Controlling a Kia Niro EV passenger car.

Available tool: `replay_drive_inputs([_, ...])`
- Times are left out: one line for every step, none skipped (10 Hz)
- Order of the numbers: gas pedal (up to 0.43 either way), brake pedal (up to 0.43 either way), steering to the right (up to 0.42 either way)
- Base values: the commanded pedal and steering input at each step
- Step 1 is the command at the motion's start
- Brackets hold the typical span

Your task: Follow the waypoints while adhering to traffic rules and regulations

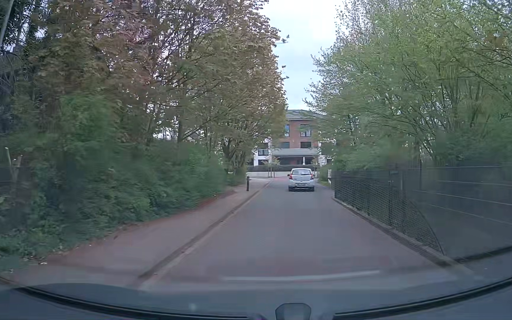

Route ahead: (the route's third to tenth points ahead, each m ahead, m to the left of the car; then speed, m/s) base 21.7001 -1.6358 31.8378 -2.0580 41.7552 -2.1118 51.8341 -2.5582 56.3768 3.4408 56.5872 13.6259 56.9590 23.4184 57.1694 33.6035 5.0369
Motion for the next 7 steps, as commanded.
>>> replay_drive_inputs([0.150, 0.000, 0.047])
replay_drive_inputs([0.150, 0.000, 0.039])
replay_drive_inputs([0.138, 0.000, 0.029])
replay_drive_inputs([0.138, 0.000, 0.021])
replay_drive_inputs([0.138, 0.000, 0.015])
replay_drive_inputs([0.138, 0.000, 0.014])
replay_drive_inputs([0.138, 0.000, 0.014])
